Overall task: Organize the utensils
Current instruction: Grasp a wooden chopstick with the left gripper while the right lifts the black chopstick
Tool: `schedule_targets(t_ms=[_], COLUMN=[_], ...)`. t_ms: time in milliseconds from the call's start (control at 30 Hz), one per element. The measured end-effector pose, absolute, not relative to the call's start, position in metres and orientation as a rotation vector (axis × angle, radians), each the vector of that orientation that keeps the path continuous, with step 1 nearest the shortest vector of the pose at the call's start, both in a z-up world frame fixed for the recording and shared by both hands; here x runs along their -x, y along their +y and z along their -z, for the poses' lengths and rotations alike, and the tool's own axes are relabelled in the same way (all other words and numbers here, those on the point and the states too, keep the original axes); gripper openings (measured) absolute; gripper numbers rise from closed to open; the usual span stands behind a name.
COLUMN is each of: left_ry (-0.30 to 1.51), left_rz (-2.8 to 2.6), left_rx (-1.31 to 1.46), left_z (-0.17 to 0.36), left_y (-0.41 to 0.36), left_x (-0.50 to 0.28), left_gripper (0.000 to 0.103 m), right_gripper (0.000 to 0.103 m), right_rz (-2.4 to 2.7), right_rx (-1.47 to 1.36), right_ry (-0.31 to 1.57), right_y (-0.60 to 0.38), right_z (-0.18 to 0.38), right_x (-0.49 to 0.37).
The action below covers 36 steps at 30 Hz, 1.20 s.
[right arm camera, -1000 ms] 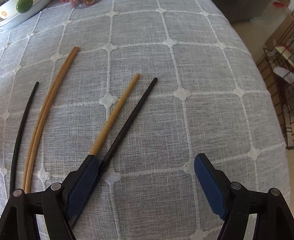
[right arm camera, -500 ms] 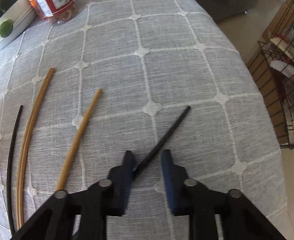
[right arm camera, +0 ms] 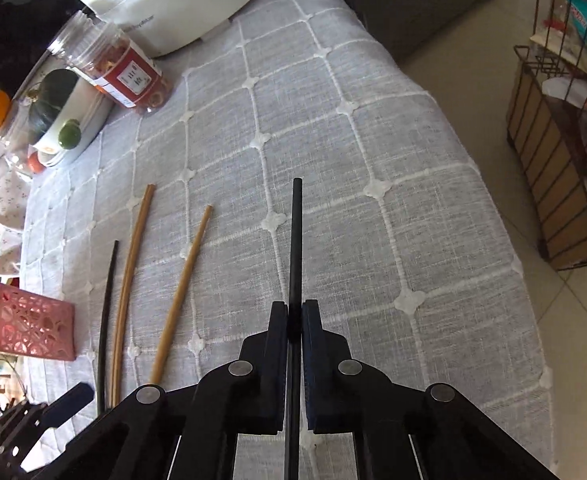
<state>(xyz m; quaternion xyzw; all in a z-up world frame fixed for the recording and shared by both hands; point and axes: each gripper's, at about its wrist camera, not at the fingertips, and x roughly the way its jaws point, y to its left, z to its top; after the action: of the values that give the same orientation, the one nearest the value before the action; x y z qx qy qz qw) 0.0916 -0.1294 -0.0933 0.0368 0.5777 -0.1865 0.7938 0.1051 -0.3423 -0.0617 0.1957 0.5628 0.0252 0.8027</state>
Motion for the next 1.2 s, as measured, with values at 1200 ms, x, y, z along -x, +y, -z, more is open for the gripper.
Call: schedule_targets(t_ms=[1200], left_ry=[0.986], left_rz=[0.367], left_rx=[-0.172], left_z=[0.029], left_y=[-0.138], left_x=[-0.077], left_gripper=[0.006], right_gripper=[0.005], right_rz=[-0.216], right_rx=[-0.343], right_ry=[1.056], right_y=[-0.316], right_z=[0.009], right_x=[-0.069])
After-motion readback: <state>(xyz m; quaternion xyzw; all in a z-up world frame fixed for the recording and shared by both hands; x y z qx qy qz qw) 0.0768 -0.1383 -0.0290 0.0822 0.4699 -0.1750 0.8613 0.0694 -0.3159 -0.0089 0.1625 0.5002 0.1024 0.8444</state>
